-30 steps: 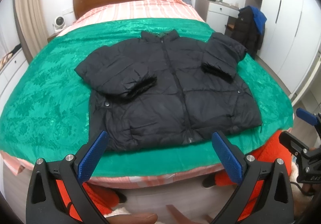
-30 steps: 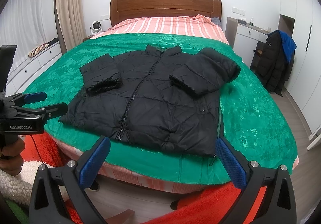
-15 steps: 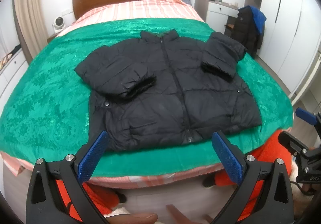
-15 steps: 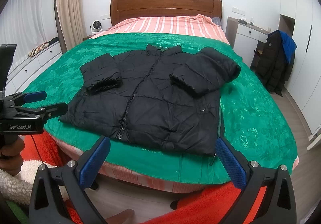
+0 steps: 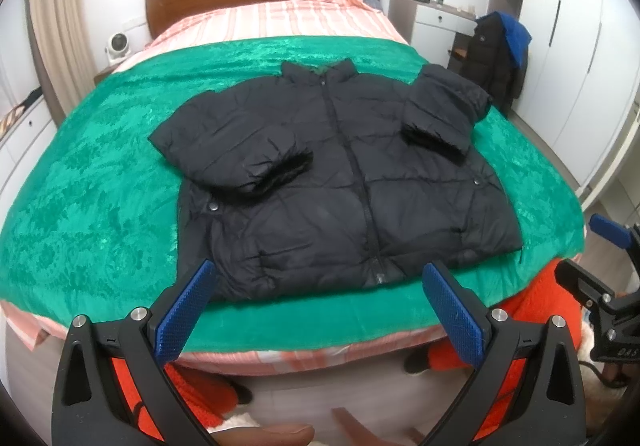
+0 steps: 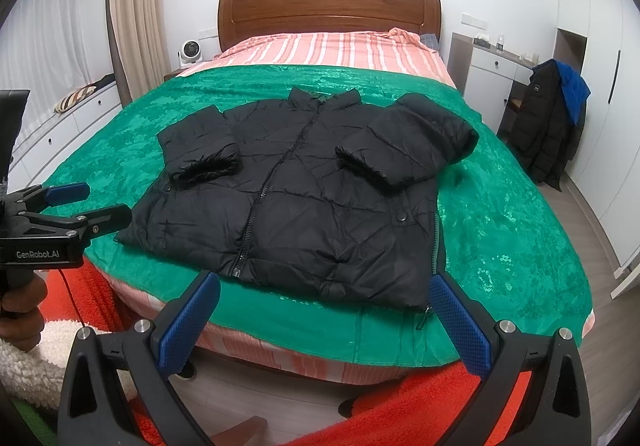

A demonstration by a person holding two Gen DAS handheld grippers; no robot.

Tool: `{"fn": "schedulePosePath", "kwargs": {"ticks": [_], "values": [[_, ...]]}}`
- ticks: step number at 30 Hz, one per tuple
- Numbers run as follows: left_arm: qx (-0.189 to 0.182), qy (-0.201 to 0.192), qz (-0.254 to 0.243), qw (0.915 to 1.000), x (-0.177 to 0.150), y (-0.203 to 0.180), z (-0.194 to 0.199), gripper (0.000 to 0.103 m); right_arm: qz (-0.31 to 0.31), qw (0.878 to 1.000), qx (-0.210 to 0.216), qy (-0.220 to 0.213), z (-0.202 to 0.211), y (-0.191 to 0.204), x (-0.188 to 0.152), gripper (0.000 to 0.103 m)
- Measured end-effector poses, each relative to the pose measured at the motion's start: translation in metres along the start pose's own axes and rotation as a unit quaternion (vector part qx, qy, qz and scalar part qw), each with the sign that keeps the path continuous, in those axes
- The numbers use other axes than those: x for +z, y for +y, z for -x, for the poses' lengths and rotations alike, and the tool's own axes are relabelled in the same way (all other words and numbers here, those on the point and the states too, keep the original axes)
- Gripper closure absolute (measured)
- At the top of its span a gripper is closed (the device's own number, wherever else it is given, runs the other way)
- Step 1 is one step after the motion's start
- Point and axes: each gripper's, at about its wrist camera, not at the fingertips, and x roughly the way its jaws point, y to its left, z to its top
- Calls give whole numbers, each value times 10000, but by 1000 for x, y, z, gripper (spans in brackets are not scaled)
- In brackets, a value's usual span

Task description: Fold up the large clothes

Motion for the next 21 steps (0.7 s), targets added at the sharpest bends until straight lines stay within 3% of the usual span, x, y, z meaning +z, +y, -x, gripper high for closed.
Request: {"fn": "schedulePosePath", "kwargs": {"ticks": [21], "values": [[427, 342, -306, 9980, -10, -1, -22, 0, 51, 9968, -664, 442, -19, -10, -9, 0]]}}
